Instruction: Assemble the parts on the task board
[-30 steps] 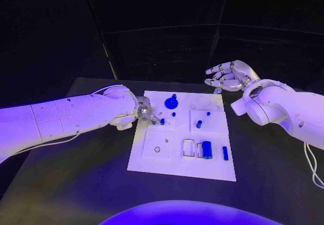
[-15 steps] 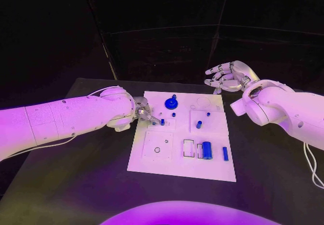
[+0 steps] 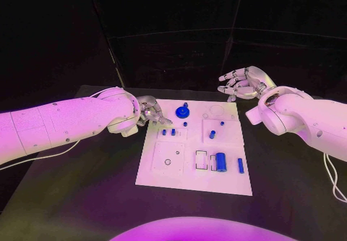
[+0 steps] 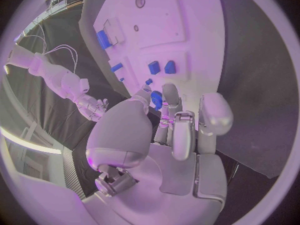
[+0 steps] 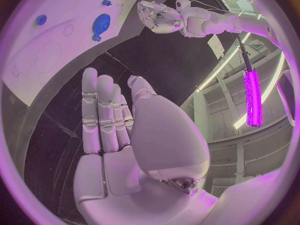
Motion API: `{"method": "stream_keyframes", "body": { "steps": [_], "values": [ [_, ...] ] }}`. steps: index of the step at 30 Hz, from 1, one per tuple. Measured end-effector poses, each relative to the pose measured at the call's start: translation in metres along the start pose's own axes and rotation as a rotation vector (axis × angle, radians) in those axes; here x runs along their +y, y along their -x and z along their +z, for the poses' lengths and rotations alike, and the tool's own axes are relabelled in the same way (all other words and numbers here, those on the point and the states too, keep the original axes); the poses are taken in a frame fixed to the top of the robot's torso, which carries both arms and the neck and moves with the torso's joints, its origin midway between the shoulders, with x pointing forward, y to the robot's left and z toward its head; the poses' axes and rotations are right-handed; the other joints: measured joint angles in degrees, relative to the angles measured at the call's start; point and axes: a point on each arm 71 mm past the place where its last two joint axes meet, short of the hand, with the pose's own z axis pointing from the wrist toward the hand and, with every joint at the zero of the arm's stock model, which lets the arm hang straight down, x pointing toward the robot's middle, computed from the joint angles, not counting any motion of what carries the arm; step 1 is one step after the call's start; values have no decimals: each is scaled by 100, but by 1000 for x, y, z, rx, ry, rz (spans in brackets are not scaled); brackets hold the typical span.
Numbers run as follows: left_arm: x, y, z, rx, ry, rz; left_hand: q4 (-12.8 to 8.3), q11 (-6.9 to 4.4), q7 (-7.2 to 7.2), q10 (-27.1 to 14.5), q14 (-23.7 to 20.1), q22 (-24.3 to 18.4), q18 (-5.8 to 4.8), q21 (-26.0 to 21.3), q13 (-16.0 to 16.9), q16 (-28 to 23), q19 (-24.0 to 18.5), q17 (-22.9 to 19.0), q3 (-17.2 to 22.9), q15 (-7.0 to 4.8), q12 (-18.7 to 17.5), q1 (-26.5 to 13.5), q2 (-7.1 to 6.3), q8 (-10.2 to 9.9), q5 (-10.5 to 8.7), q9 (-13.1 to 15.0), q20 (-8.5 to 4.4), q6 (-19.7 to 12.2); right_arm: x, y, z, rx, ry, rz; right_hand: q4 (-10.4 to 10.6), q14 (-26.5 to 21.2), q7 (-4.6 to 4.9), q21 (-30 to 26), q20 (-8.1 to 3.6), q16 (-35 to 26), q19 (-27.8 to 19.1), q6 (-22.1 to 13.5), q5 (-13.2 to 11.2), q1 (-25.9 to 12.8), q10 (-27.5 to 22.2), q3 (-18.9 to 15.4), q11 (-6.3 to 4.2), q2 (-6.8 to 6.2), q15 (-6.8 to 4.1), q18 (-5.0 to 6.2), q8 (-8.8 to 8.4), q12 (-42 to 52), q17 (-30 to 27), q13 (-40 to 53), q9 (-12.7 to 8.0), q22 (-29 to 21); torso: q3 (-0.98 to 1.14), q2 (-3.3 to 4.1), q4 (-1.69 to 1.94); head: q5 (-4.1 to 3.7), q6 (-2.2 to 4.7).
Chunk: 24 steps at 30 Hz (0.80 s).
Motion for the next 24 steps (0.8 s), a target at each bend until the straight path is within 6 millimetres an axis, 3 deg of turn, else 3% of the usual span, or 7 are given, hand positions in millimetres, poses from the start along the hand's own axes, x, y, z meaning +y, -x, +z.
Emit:
{"method": "stream_keyframes", "body": {
  "steps": [2, 4, 7, 9, 13, 17, 24],
  "values": [
    [-2, 3, 1, -15, -31, -25, -4, 80, 79, -265, 1, -637, 154, -622, -66, -359, -315, -9, -71, 81, -109, 123, 3, -73, 0, -66, 53, -154, 0, 0, 0, 0, 0, 0, 0, 0, 0, 0, 0, 0, 0, 0, 0, 0, 0, 0, 0, 0, 0, 0, 0, 0, 0, 0, 0, 0, 2, 1, 0, -12, 5],
    [-6, 6, 4, -36, -73, -53, -45, 204, 219, -639, -175, -1653, 353, -1672, -187, -982, -839, -574, -132, 207, -276, 380, 39, -181, 0, -172, 147, -297, 0, 0, 0, 0, 0, 0, 0, 0, 0, 0, 0, 0, 0, 0, 0, 0, 0, 0, 0, 0, 0, 0, 0, 0, 0, 0, 0, 0, 2, 2, -1, -21, 7],
    [-17, 10, 13, -68, -147, -84, -279, 346, 361, -1139, -826, -2210, 382, -2371, -426, -2027, -1192, -1812, -71, 318, -584, 921, 78, -340, 0, -340, 278, -477, 0, 0, 1, 0, 0, 0, 0, 0, 0, 0, 0, 0, 0, 0, 0, 0, 0, 0, 0, 0, 0, 0, 0, 0, -1, 0, 0, 0, 1, 5, -2, -37, 20],
    [-26, 10, 19, -88, -203, -94, -461, 434, 426, -1402, -1144, -2380, 382, -2617, -646, -2522, -1290, -2384, 30, 390, -849, 1281, 86, -442, 0, -451, 357, -541, 0, -1, 1, 0, 0, 0, 0, 0, 0, 0, 0, 0, 0, 0, 0, 0, 0, 0, 0, 0, 0, 0, 0, 0, -1, -3, 0, -4, -1, 9, -5, -46, 37],
    [-40, 11, 31, -124, -308, -79, -828, 538, 545, -1611, -1412, -2589, 381, -2905, -1301, -2894, -1340, -2882, 323, 502, -1529, 1884, -8, -802, 0, -802, 407, -436, 1, -2, 2, 2, 2, 1, 0, 0, 0, 0, 0, 0, 0, 0, 8, 0, 0, 0, 0, 0, 0, 0, 22, 0, -1, -5, 0, -5, -4, 14, -9, -79, 64],
    [-53, 6, 37, -153, -413, 3, -1004, 548, 469, -1553, -1414, -2645, 381, -2950, -1808, -2888, -1289, -3002, 467, 504, -2002, 2033, -146, -1112, 0, -1078, 439, -225, 2, -3, 2, 4, 3, 2, 0, 0, 0, 0, 0, 0, 0, 0, 20, 0, 0, 0, 0, 0, 0, 0, 22, 0, -1, -5, 0, -5, -5, 14, -16, -99, 79],
    [-66, -4, 43, -168, -520, 216, -1163, 508, 404, -1167, -290, -2363, 381, -2502, -2592, -1288, -552, -1342, 627, 435, -2660, 1820, -360, -1660, 0, -1504, 394, 201, 2, -4, 3, 5, 4, 3, -1, 0, 0, 0, 0, 0, 0, 0, 20, 0, 0, 0, 0, 0, 0, 0, 21, 0, -2, -4, 0, -4, -4, 13, -16, -140, 92]
  ]
}}
